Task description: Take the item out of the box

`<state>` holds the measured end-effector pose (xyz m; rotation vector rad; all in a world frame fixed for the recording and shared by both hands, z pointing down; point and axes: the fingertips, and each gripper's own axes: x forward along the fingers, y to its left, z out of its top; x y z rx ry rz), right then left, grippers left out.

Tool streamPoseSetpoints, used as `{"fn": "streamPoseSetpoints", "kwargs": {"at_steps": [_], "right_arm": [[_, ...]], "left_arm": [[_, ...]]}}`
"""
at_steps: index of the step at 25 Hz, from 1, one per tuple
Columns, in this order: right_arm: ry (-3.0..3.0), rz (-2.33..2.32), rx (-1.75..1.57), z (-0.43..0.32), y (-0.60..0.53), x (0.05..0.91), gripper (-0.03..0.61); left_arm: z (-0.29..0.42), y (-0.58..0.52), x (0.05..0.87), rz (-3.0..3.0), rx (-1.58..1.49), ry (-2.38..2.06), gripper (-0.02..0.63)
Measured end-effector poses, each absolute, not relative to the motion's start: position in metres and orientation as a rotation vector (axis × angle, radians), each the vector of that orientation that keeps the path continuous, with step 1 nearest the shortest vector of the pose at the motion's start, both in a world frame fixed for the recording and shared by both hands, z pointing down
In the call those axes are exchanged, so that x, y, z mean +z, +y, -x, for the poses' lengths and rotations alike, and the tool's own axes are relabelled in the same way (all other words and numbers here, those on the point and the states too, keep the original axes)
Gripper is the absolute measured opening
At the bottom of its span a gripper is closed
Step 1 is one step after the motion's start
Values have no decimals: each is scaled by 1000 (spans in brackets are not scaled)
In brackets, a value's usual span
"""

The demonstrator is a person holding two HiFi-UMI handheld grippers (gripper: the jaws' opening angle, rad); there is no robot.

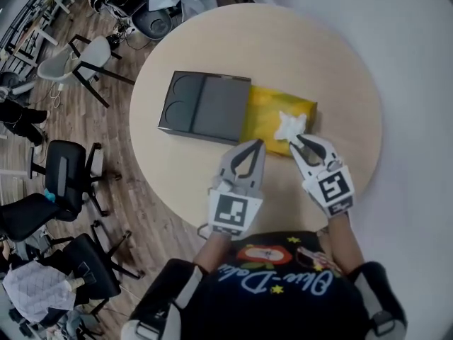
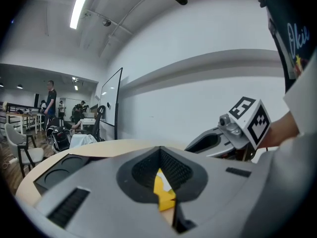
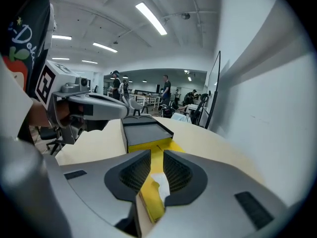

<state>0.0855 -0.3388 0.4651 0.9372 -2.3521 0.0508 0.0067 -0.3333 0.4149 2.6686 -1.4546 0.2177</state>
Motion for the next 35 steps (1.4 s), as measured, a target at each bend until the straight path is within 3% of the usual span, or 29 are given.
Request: {"fn": "streamPoseSetpoints", "kwargs": {"at_steps": [10, 35], "right_arm": [[-2209, -779, 131, -86, -357, 535, 95], [-1855, -499, -56, -101, -362, 606, 95]], "left_arm": [[6, -349, 435, -2588, 245, -1475, -11], [31, -354, 445, -2501, 233, -1535, -11]]}}
